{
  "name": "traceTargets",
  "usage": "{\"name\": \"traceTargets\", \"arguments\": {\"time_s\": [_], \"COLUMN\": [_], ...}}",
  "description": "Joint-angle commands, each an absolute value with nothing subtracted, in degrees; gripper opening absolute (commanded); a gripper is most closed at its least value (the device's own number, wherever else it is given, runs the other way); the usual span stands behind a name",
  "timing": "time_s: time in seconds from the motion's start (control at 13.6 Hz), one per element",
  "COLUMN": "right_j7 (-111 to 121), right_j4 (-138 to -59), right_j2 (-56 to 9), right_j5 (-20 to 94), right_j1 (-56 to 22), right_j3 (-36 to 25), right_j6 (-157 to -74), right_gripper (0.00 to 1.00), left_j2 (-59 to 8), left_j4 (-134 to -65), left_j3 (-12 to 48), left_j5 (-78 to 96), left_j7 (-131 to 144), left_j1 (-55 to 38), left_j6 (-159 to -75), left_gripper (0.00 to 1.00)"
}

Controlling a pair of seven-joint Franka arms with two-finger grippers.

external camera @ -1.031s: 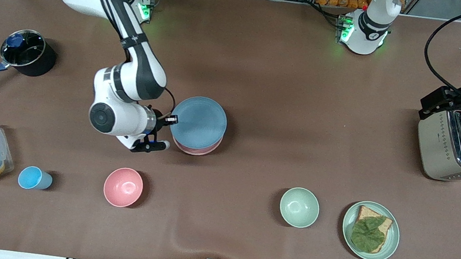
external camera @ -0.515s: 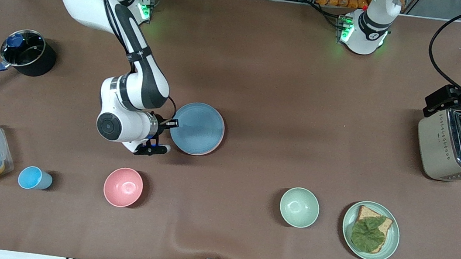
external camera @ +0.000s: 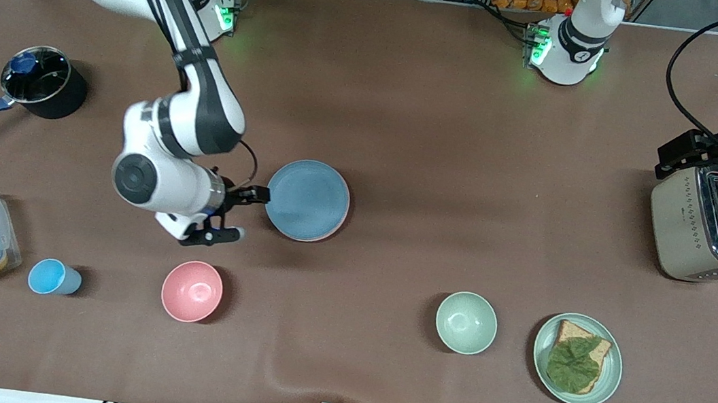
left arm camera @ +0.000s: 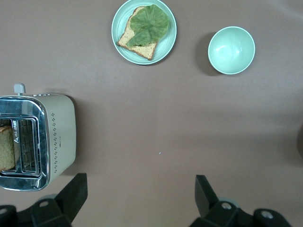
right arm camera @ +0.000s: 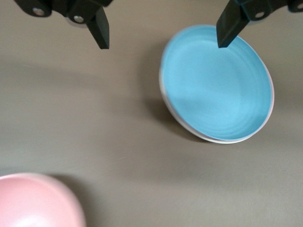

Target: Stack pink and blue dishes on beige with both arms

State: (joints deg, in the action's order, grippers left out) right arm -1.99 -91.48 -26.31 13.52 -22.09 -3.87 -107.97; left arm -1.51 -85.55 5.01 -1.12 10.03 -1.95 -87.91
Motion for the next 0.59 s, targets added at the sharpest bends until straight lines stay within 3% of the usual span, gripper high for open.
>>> {"name": "traceTargets", "arguments": {"time_s": [0.0, 0.22, 0.52], "right_j7": [-2.1, -1.6, -1.1], "right_j4": [-89.7, -83.7, -84.9], "right_j2": [-19.5, -16.8, -7.8], "right_j5": [9.2, 4.9, 4.6], "right_j1": [-20.8, -20.7, -12.0], "right_j3": [-6.8, -11.1, -8.8], "right_j6": [-100.1, -88.5, -84.4], "right_gripper": [1.00, 1.00, 1.00], "left_j2": [-0.3, -0.3, -0.2], "left_j4": [-86.0, -85.9, -85.9], "left_j3": [4.5, 4.7, 4.9], "left_j5": [-0.7, -0.9, -0.7], "left_j7": [8.6, 8.7, 8.7], "left_j1": [-2.3, -2.4, -2.3], "left_j6": [-87.1, -86.8, -86.7], "left_gripper": [1.00, 1.00, 1.00]}}
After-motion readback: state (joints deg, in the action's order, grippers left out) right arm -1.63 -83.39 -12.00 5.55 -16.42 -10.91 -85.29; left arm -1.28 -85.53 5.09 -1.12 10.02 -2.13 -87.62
